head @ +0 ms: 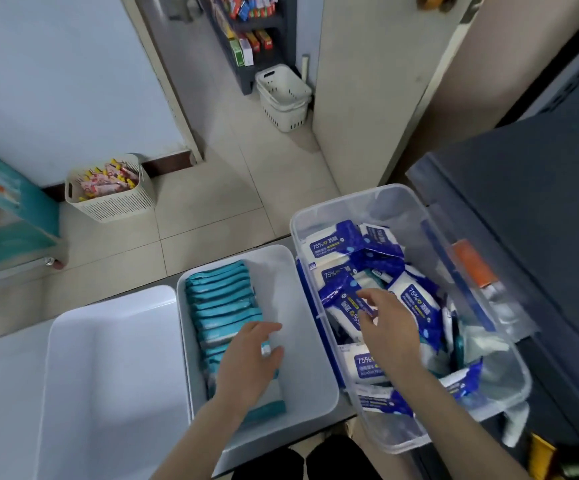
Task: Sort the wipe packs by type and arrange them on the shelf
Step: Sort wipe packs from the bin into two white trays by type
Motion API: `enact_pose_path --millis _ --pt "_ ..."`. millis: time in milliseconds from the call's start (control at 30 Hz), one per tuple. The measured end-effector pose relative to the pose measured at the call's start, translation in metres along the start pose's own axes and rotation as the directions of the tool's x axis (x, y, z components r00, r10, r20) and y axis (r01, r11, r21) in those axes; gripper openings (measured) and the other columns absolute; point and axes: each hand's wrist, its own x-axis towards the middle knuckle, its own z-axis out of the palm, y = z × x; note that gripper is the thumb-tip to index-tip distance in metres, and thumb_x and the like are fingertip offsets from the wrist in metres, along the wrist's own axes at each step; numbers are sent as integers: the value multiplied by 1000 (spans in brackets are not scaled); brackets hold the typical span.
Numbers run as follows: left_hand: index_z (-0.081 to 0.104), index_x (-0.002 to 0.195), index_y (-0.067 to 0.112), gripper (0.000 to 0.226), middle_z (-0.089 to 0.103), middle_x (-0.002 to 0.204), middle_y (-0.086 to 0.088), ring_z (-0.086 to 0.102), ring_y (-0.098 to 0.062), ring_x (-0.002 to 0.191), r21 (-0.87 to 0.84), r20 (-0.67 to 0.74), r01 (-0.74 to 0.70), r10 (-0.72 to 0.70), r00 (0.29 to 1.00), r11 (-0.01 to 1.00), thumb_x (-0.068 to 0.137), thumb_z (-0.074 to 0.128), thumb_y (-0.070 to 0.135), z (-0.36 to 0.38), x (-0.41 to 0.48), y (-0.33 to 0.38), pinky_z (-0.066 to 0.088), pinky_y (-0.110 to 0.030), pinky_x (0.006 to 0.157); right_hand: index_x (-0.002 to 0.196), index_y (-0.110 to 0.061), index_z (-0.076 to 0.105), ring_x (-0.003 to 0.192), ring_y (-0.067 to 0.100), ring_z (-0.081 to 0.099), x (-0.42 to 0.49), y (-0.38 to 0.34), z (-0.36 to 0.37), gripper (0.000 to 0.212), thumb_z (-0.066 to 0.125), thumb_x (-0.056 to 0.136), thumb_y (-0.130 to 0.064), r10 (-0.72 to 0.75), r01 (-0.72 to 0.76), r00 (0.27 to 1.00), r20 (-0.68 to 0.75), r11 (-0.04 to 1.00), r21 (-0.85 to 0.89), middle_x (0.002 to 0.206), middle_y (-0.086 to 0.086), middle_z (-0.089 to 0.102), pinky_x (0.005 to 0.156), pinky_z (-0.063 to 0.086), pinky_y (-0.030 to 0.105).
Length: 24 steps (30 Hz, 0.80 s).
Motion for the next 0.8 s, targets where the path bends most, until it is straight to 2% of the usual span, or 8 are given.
enact_pose_path --millis 200,333,433,500,567,667,733,800 --pt "61 92 46 33 62 100 19 60 4 89 -248 -34 -5 -4 999 969 82 67 15 26 -8 55 49 -21 81 143 -18 28 132 18 36 19 29 13 58 54 91 -17 0 122 968 250 872 -473 145 2 37 103 36 27" --pt "65 99 35 27 64 101 14 61 3 86 -334 -13 57 -65 998 941 84 65 12 32 -10 80 46 -8 71 128 -22 48 114 18 52 16 32 9 45 61 86 -14 77 -34 984 159 965 -260 130 0 52 86 47 31" --pt "61 108 28 27 63 108 11 62 0 88 -433 -23 91 -112 993 897 88 63 11 31 -9 98 45 -4 66 112 -20 60 91 13 56 11 33 -7 28 66 85 -14 131 -132 990 57 991 22 109 -5 61 71 44 28" --pt "54 112 30 29 61 109 14 63 -2 89 -523 -17 112 -142 990 845 90 63 14 33 -9 112 48 -8 63 104 -20 62 86 11 60 4 26 -26 25 70 81 -12 197 -198 980 35 928 315 98 -7 65 72 48 28" --pt "54 114 26 24 66 104 12 67 -5 87 -625 68 195 -197 978 756 92 62 19 38 -8 128 53 -14 63 93 -24 63 81 11 65 -1 19 -44 24 71 79 -6 187 -240 971 152 811 534 91 -7 69 72 53 28" --pt "62 109 15 15 75 92 1 73 -16 80 -753 210 349 -299 931 558 96 56 17 47 -7 146 57 -28 63 91 -25 66 78 7 64 -3 26 -57 21 69 81 -7 57 -218 946 318 839 499 87 -9 69 70 51 21" --pt "62 107 14 14 76 88 1 73 -17 75 -789 197 359 -348 916 498 97 54 14 49 -6 149 55 -24 55 93 -25 65 85 11 62 9 46 -59 14 64 87 -13 114 -198 966 230 901 385 91 -10 67 74 51 25" --pt "63 106 15 13 76 87 1 73 -16 75 -791 166 356 -387 907 497 97 53 15 49 -4 149 53 -22 53 107 -21 63 95 13 58 26 69 -58 17 60 91 -19 157 -171 980 121 979 115 106 -5 63 78 44 25"
